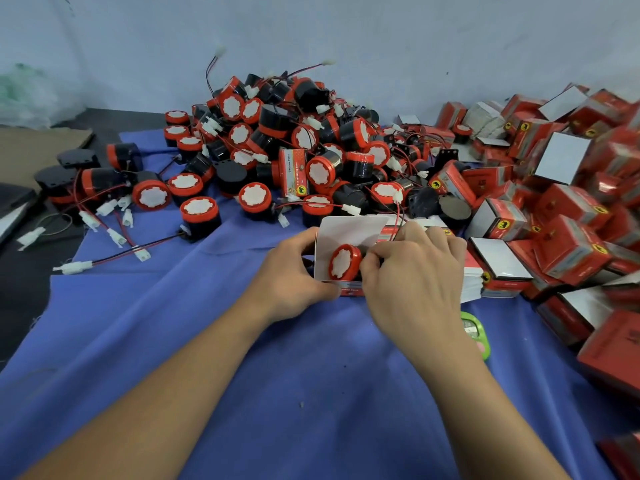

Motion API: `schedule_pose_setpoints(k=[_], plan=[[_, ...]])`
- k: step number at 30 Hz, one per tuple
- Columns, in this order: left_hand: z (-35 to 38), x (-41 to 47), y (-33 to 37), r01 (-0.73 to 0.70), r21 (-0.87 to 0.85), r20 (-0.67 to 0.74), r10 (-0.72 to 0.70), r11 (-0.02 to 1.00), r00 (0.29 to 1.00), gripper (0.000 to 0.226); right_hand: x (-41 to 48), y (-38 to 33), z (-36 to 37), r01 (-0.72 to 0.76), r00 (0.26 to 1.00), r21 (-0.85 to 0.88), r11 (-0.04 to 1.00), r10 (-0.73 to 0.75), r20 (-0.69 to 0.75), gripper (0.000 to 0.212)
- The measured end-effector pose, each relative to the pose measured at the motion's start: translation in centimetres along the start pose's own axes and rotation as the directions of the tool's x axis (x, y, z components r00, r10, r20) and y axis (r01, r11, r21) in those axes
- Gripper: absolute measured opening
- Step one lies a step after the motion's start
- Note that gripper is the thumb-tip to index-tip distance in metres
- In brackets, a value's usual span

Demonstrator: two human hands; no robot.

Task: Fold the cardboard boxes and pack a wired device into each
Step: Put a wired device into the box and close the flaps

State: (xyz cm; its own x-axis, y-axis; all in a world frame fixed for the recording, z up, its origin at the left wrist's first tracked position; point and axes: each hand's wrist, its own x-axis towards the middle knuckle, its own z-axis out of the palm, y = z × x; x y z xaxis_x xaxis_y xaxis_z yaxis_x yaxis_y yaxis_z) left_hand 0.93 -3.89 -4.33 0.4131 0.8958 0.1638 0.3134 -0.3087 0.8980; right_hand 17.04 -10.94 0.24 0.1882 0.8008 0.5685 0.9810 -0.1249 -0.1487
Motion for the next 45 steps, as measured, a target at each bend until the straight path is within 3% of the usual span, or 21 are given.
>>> schedule_pose_setpoints(k=[3,10,14,17,20,21,23,25,27,30,33,36,39,41,45], plan=[[0.1,-0.1,0.1,0.000,0.008,-0.005,0.000,1.000,1.000,0.069,0.2,0.7,0.0,-0.035,0.994,0.036,0.999,0.031,0.109,0.025],[0.0,0.1,-0.1,0.025,0.000,0.007,-0.025,1.000,1.000,0.069,0.5,1.0,0.8,-0.157,0.973,0.136,0.978,0.130,0.191,0.024],[-0.1,0.0,0.0,0.000,0.010,0.025,-0.001,1.000,1.000,0.075,0.0,0.7,1.4,0.009,0.983,-0.125,0.992,0.014,0.181,0.020],[0.2,-0.1,0.1,0.012,-0.071,0.039,-0.009,0.997,0.999,0.065,0.1,0.8,1.6,0.148,0.965,-0.155,0.977,-0.108,0.241,0.018],[0.7,-0.1,0.4,0.020,-0.114,-0.038,-0.025,0.993,0.999,0.043,0.0,1.1,2.0,0.135,0.958,0.022,0.991,-0.136,0.254,0.031],[0.8,0.0,0.4,0.030,-0.089,-0.079,-0.037,0.996,0.996,0.040,0.0,1.2,1.9,0.038,0.974,0.201,0.979,-0.081,0.211,0.032],[0.9,0.1,0.4,0.045,-0.051,-0.124,-0.051,0.998,0.991,0.033,0.2,1.6,1.7,-0.163,0.986,0.555,0.816,0.127,0.104,0.025],[0.9,0.1,0.4,0.047,-0.039,-0.122,-0.052,0.998,0.991,0.032,0.9,2.4,1.6,-0.264,0.945,0.620,0.739,0.327,0.011,0.019],[0.9,0.1,0.5,0.046,-0.045,-0.114,-0.051,0.998,0.992,0.035,1.9,3.2,1.5,-0.399,0.914,0.580,0.710,0.357,0.192,0.032],[0.8,0.0,0.8,0.056,-0.060,-0.101,-0.062,0.997,0.993,0.032,3.0,3.7,2.3,-0.454,0.870,0.546,0.704,0.218,0.442,0.043],[0.7,0.0,0.8,0.077,-0.058,-0.051,-0.080,0.995,0.995,0.031,3.5,3.5,2.4,-0.518,0.840,0.690,0.506,0.147,0.523,0.028],[0.9,0.0,0.7,0.108,-0.062,-0.064,-0.112,0.992,0.992,0.031,3.4,3.3,1.8,-0.498,0.867,0.798,0.340,0.194,0.458,0.018],[1.0,0.0,0.9,0.110,-0.043,-0.107,-0.114,0.993,0.988,0.036,2.9,3.6,1.0,-0.438,0.884,0.857,0.273,0.303,0.355,0.011],[1.1,-0.2,1.1,0.095,-0.021,-0.130,-0.097,0.995,0.987,0.041,2.5,3.7,0.4,-0.393,0.901,0.873,0.288,0.308,0.305,0.006],[1.4,-0.4,1.5,0.104,0.009,-0.163,-0.101,0.995,0.981,0.051,1.6,3.1,-1.2,-0.243,0.968,0.882,0.402,0.158,0.195,0.013]])
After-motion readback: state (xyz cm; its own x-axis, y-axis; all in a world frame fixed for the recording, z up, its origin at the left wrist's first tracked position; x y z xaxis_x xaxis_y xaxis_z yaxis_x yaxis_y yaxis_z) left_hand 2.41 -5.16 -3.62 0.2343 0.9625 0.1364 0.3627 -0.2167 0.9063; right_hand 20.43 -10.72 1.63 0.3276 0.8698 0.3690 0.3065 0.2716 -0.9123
